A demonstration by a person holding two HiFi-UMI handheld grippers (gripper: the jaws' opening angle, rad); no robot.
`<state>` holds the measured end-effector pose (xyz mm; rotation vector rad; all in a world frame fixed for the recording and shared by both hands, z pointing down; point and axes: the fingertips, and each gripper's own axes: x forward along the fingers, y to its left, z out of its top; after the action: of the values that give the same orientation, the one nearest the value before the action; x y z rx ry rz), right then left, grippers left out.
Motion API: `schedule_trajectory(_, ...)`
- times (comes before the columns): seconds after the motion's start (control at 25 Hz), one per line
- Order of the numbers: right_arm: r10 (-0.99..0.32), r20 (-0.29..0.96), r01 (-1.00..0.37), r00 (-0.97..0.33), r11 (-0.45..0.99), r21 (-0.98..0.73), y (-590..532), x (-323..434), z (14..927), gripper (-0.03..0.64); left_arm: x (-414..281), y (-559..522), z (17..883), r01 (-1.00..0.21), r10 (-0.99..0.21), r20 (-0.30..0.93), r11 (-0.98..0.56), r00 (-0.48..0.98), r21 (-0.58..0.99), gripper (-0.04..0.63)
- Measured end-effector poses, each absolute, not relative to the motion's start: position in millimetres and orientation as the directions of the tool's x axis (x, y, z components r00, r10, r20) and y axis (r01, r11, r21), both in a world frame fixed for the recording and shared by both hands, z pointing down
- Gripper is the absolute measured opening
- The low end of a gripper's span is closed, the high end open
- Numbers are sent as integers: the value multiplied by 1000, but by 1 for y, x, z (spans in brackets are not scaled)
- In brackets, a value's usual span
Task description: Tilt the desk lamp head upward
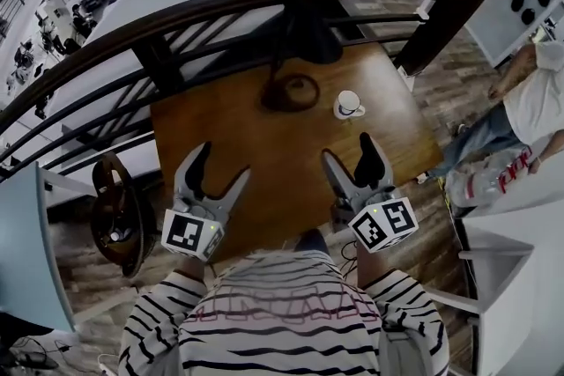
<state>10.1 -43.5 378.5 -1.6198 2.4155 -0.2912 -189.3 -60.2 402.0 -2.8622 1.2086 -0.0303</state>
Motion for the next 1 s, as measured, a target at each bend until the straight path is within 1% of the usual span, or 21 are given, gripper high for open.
schedule_trajectory(0.56, -876, -76, -825, -477, 476, -306, -136, 78, 379, 402, -123, -137, 405, -796, -801, 29, -599, 599, -87, 353)
schedule_trajectory(1.0, -846, -72, -784, -528, 518, -343, -201, 107, 395, 400, -84, -199, 421, -816, -827, 48, -561, 561, -136, 351)
